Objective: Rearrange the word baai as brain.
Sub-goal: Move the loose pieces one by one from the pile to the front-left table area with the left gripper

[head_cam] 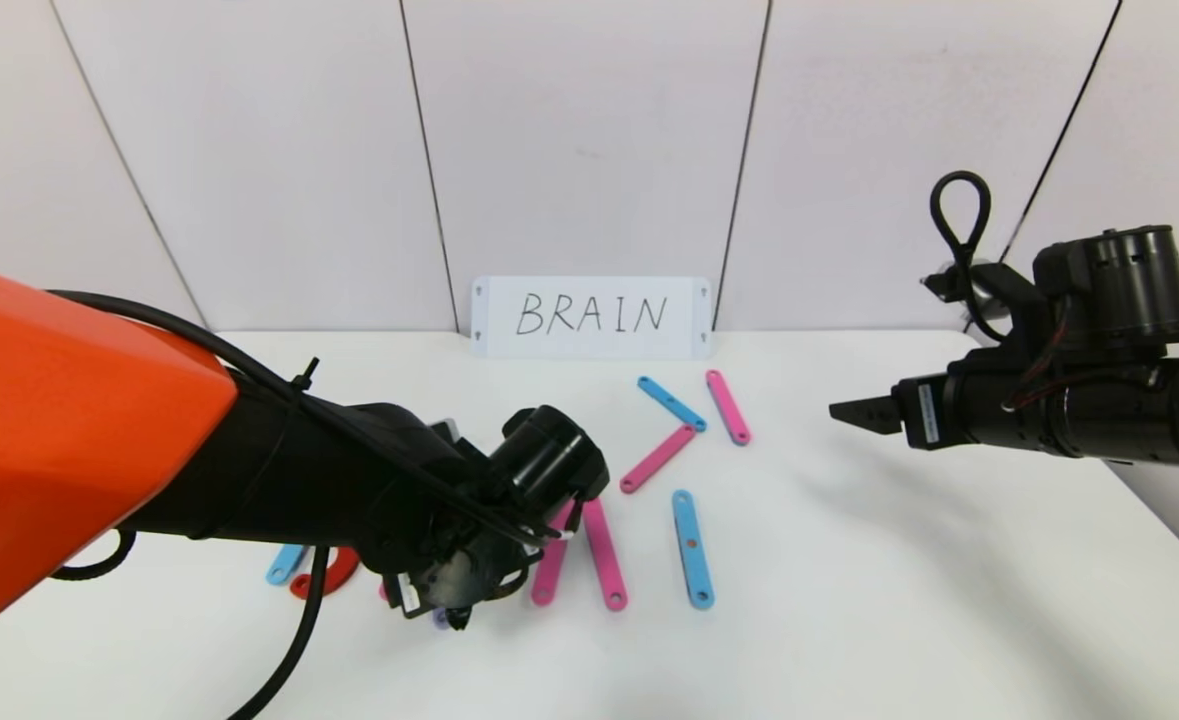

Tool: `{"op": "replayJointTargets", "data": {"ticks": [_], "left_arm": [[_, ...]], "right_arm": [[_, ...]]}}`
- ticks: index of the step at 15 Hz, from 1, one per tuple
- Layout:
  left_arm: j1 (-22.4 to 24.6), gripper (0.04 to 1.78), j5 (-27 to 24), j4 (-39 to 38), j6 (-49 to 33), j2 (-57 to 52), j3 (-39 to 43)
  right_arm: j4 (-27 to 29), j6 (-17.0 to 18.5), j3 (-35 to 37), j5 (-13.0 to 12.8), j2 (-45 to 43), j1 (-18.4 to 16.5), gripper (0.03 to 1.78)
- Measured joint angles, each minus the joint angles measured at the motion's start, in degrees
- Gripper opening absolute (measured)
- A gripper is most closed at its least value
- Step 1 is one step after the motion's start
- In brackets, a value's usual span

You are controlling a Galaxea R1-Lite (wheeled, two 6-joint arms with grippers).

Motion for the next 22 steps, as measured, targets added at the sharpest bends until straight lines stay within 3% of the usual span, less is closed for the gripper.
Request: {"op": "replayJointTargets", "data": {"ticks": [22], "left_arm": [[0.06, 1.74, -1.22, -0.61, 0.13, 0.49, -0.16]], "right_arm": [[0.05, 0.02, -0.01, 0.00, 0.48, 0.09, 1.74]]}}
